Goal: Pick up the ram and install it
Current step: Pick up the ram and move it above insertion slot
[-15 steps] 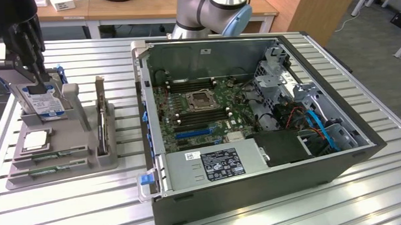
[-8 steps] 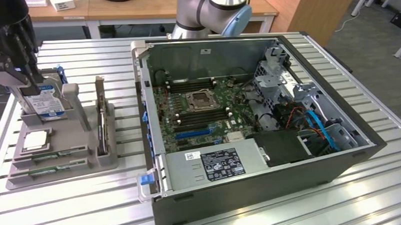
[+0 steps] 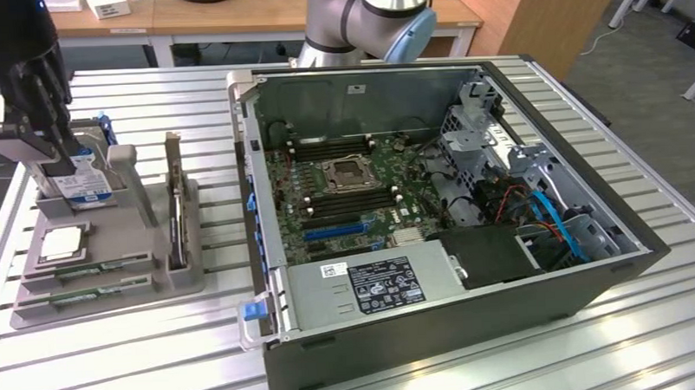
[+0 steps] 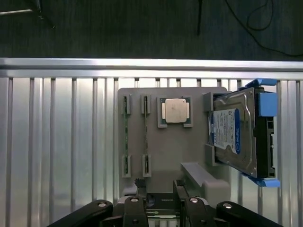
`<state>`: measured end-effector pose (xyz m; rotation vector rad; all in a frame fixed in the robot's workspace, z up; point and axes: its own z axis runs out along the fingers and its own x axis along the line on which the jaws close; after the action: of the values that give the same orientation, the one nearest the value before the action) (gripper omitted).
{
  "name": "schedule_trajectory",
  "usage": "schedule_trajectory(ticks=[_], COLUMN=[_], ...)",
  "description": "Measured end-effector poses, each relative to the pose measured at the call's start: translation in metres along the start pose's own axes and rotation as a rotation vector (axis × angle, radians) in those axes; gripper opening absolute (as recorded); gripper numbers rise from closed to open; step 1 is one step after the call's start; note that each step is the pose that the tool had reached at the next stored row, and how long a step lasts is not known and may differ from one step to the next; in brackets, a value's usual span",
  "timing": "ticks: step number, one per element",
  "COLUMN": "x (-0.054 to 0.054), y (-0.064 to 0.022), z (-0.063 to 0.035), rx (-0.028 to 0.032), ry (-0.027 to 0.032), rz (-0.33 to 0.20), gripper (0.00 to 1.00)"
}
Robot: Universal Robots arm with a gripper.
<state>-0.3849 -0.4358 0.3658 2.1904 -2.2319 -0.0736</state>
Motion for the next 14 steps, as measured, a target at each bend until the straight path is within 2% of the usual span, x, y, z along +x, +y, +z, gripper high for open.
schedule_trajectory(ticks=[10,14], x=[0.0,0.0], y=[0.0002,0.0003], z=[0.0182,0.0194], rx=[-0.0001,-0.0002], ry=[0.0002,0.0003], rz=[-0.003,-0.004], gripper=[0.36,0.36])
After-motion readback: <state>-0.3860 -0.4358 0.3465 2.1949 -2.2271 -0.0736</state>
